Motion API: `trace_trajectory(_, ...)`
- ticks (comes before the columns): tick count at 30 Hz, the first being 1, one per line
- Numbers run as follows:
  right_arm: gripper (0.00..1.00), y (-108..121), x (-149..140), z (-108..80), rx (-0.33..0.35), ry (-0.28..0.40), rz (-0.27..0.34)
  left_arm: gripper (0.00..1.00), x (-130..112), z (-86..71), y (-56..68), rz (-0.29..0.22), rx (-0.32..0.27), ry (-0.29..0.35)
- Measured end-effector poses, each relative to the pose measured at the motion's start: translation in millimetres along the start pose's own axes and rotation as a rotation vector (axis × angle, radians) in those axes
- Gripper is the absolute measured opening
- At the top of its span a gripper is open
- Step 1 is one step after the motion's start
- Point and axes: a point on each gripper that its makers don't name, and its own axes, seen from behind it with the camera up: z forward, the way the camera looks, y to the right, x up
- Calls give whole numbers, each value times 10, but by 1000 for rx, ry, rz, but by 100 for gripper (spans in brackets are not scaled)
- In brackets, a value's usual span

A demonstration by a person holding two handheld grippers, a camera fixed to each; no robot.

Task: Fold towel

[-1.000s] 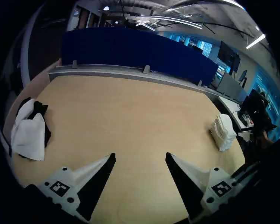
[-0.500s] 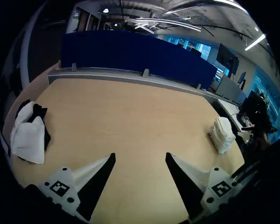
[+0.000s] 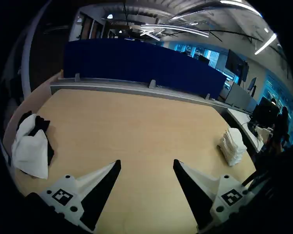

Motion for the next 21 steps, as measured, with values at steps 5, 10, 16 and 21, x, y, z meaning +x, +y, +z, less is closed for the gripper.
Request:
trace_trajectory(5, 100, -105, 251, -72, -1, 78, 60, 100, 119, 15, 5, 15, -1, 36)
trace_trajectory(10, 100, -268, 447, -74, 2, 142, 61, 100, 324, 50, -11, 32, -4, 105)
trace_trajectory(16, 100, -633, 595, -58, 49, 183, 41, 100, 615, 29, -104, 33, 21, 207)
trace_trajectory(21, 100, -960, 775, -67, 88, 233, 40, 100, 828, -1, -303, 29, 78, 274)
